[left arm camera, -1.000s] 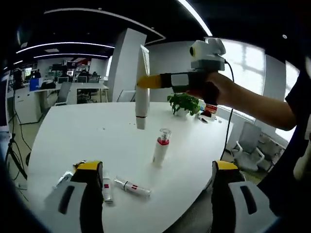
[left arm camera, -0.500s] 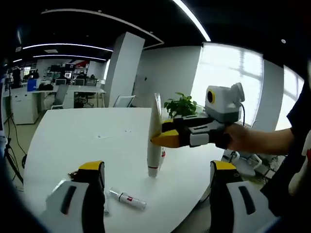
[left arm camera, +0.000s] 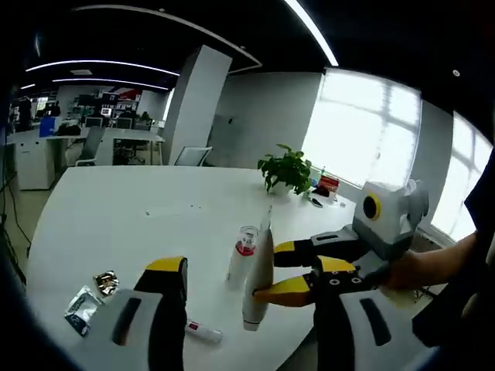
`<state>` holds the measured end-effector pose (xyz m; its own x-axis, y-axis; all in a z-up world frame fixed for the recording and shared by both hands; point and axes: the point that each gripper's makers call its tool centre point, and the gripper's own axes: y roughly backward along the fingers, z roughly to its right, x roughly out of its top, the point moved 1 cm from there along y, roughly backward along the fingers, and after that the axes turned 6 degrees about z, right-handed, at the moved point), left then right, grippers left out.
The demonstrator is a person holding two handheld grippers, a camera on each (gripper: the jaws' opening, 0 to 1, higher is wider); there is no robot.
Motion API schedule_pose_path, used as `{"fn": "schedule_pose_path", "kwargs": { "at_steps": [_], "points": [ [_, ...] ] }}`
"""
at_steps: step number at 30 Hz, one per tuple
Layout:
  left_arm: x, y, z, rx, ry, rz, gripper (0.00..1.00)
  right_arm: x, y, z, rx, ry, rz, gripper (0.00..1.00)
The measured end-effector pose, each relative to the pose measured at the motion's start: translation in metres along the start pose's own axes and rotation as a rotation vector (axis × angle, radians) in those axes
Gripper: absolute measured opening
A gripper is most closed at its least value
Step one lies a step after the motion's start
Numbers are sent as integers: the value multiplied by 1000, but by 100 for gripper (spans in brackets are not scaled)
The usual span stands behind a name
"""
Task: Arrange the skincare products in the storage area until every visible bottle or jar stands upright without overlapping.
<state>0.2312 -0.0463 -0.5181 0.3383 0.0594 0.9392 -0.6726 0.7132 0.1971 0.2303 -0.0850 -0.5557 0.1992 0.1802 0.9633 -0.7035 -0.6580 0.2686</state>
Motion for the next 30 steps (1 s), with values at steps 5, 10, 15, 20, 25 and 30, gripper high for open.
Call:
{"fn": "schedule_pose_path", "kwargs": {
  "at_steps": [5, 10, 15, 20, 25, 30],
  "points": [
    [-12, -6, 8, -30, -31, -33, 45, -11, 6, -5, -5, 2, -16, 28],
    [-20, -9, 17, -45, -48, -54, 33, -15, 13, -9, -12, -23, -15, 28],
    [-26, -12, 24, -67, -68, -66, 24, -18, 17, -11, -21, -28, -21, 28],
    [-28, -16, 33, -95, -105, -69, 12, -19, 21, -10, -27, -28, -22, 28],
    [-26, -20, 38, -113, -158, -54, 12, -20, 24, -6, -42, -37, -25, 29],
    [-27, -25, 39, -157, -84, -74, 10, -24, 26, -2, -43, -110, 9, 30]
  ]
}}
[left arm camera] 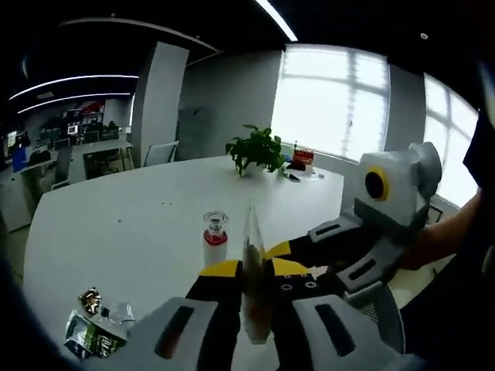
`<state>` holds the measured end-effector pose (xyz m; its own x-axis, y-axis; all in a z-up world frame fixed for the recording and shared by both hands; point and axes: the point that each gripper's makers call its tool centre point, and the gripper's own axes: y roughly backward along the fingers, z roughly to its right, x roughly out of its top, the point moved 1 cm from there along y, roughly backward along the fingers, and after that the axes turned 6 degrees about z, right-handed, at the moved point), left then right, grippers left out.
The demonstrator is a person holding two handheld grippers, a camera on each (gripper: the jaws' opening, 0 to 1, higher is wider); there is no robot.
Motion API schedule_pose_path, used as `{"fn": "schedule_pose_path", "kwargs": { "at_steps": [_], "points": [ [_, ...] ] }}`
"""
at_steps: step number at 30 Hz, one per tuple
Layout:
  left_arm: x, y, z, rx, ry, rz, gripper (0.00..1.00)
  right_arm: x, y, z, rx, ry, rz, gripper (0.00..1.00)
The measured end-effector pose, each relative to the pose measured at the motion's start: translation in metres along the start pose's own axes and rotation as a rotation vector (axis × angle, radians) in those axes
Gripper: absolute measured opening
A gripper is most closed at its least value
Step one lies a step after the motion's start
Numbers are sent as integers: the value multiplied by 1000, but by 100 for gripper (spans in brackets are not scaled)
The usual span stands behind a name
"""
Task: Arrange the skincare products in the storage area until every visible bottle or jar stands upright without overlapping.
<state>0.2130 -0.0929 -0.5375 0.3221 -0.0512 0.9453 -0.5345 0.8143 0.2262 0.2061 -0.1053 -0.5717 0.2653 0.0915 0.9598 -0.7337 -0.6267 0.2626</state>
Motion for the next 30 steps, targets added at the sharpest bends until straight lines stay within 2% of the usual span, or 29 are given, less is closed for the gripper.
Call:
{"fn": "schedule_pose_path", "kwargs": {
  "at_steps": [3, 5, 6, 9, 11, 13, 18, 21, 23, 30],
  "points": [
    [-1, -1, -5, -23, 83, -14, 9, 1, 2, -3, 35, -31, 32, 30],
    [0, -1, -6, -65, 122, -17, 8, 0, 4, -5, 103, -96, 60, 30],
    [0, 0, -7, -84, 115, -21, 8, -1, 6, -5, 146, -124, 71, 29],
    [8, 2, 2, -165, 156, -8, 8, -1, 11, -4, 211, -129, 97, 29],
    [15, 2, 8, -216, 163, 5, 8, 5, 15, -4, 243, -116, 131, 29],
    [19, 3, 16, -274, 152, 8, 8, 7, 18, -5, 277, -127, 130, 29],
    [26, 10, 32, -406, 119, -11, 8, 16, 30, -15, 416, -147, 145, 27],
    [29, 12, 35, -449, 104, -19, 8, 20, 33, -16, 451, -150, 149, 28],
    [29, 12, 36, -467, 89, -21, 8, 21, 34, -19, 475, -147, 147, 24],
    [34, 15, 41, -518, 121, -5, 8, 21, 33, -26, 512, -131, 144, 23]
  ]
}}
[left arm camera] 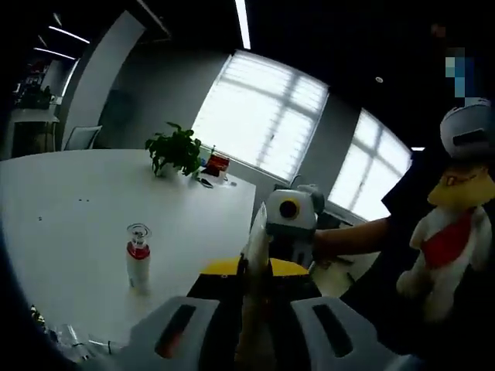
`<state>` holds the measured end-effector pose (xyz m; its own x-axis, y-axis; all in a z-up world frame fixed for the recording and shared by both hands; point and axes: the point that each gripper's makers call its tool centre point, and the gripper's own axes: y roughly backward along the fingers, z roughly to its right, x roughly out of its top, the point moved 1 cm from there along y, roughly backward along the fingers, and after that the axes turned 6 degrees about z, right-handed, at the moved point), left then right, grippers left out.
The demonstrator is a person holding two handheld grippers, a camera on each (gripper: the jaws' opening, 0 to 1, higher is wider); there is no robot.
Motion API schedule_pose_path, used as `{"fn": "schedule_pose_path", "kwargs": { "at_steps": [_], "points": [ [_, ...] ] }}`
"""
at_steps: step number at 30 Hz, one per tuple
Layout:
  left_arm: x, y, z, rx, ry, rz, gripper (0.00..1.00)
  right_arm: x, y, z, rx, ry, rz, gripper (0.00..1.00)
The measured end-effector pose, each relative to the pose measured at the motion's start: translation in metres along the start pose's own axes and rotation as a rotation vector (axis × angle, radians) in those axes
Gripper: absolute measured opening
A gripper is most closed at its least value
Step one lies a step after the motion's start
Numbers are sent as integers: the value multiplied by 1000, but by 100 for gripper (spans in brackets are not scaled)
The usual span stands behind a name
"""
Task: Arrange the skincare products in the storage area until every visible bottle or jar stands upright without overlapping.
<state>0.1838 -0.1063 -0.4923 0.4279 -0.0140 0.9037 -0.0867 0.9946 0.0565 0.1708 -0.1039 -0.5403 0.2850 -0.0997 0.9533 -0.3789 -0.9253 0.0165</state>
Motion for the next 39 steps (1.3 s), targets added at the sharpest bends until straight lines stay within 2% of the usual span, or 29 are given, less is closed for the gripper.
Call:
{"fn": "schedule_pose_path", "kwargs": {
  "at_steps": [2, 4, 6, 8, 11, 17, 22, 23, 25, 27, 30, 33, 39],
  "points": [
    [1, 2, -3, -7, 8, 3, 8, 1, -1, -2, 11, -12, -2, 22],
    [1, 1, -1, -15, 9, 3, 9, 1, -1, -6, 34, -74, -12, 19],
    [3, -2, 1, -15, -4, 16, 11, -1, -1, -6, 29, -65, -26, 17],
    [0, -4, 3, -13, -8, -12, 13, -3, -1, -5, 31, -38, -47, 16],
    [-10, -5, 2, -5, -69, -80, 14, -9, -1, -3, 32, 0, -80, 14],
    [-19, -7, 3, -5, -149, -146, 16, -13, 0, -4, 52, 23, -104, 13],
    [-26, -9, -2, 11, -287, -239, 18, -16, 0, 1, 54, 60, -126, 12],
    [-31, -10, -3, 13, -320, -286, 18, -16, 0, 2, 56, 70, -132, 13],
    [-34, -13, -7, 22, -402, -332, 19, -18, 1, 7, 55, 83, -148, 13],
    [-37, -15, -10, 21, -428, -365, 19, -20, 2, 11, 51, 93, -163, 13],
    [-42, -17, -14, 29, -347, -382, 17, -25, 4, 18, 39, 111, -195, 13],
    [-46, -20, -25, 29, -352, -379, 16, -29, 6, 26, 30, 115, -212, 14],
    [-50, -25, -29, 24, -372, -402, 14, -36, 7, 40, 2, 118, -241, 15]
  ]
}}
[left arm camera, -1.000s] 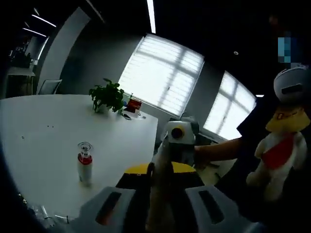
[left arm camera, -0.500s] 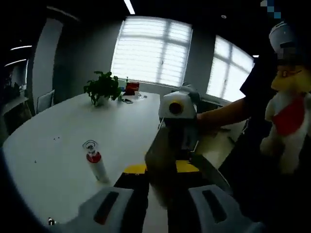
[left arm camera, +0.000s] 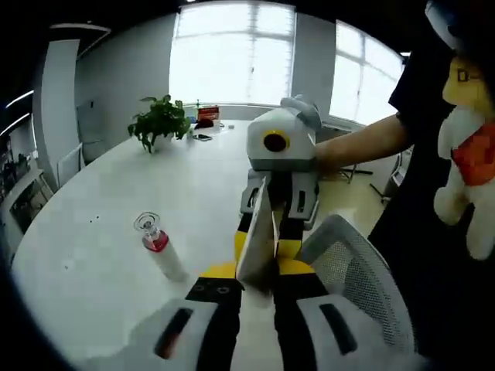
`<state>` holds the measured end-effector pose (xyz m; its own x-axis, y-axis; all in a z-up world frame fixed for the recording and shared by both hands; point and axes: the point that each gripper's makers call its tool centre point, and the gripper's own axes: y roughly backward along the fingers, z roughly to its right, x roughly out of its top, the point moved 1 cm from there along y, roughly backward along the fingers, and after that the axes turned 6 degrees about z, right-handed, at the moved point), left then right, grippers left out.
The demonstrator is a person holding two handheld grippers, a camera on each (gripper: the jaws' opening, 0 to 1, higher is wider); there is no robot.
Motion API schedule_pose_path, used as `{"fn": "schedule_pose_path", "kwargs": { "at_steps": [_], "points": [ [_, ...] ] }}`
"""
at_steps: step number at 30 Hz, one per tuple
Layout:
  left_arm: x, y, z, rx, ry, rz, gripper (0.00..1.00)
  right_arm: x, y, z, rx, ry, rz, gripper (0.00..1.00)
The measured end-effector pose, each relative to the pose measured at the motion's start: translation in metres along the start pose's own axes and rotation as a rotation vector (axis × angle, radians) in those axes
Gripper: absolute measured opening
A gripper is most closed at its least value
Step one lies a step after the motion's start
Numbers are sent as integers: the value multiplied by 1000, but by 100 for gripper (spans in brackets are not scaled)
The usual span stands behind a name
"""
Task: Arrange the skincare products in the storage area until every visible bottle or jar stands upright without overlapping.
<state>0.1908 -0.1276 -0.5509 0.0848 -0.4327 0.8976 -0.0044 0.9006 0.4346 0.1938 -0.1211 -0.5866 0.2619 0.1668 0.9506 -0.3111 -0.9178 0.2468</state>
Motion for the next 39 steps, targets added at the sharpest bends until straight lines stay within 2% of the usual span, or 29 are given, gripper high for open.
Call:
{"fn": "schedule_pose_path", "kwargs": {
  "at_steps": [4, 8, 9, 10, 13, 16, 20, 28, 31, 32, 33, 35, 39],
  "points": [
    [-4, 0, -2, -9, -4, -12, 14, -5, -3, 5, -12, 1, -18, 16],
    [-14, -5, -12, 0, -10, -31, 13, -10, -7, 14, -35, 2, -27, 18],
    [-18, -6, -16, 3, -15, -36, 13, -12, -7, 16, -40, 4, -30, 21],
    [-26, -10, -27, 27, -17, -48, 12, -21, -12, 30, -77, 9, -47, 21],
    [-33, -15, -41, 50, 3, -46, 12, -26, -16, 38, -114, 21, -59, 23],
    [-39, -21, -50, 66, 18, -50, 12, -35, -21, 51, -151, 48, -88, 25],
    [-47, -27, -57, 75, -1, -71, 12, -44, -27, 60, -176, 56, -113, 25],
    [-67, -35, -81, 106, -10, -92, 12, -51, -23, 74, -248, 19, -80, 29],
    [-74, -35, -92, 132, -33, -113, 11, -56, -17, 77, -266, 20, -96, 30],
    [-68, -34, -94, 134, -25, -71, 11, -56, -16, 78, -274, 23, -98, 31],
    [-69, -32, -97, 142, -4, -78, 11, -58, -14, 78, -271, 22, -102, 30],
    [-67, -32, -106, 151, -49, -68, 12, -62, -10, 79, -278, 15, -100, 30],
    [-64, -33, -118, 168, -66, -63, 12, -67, -4, 79, -297, 1, -101, 30]
  ]
}}
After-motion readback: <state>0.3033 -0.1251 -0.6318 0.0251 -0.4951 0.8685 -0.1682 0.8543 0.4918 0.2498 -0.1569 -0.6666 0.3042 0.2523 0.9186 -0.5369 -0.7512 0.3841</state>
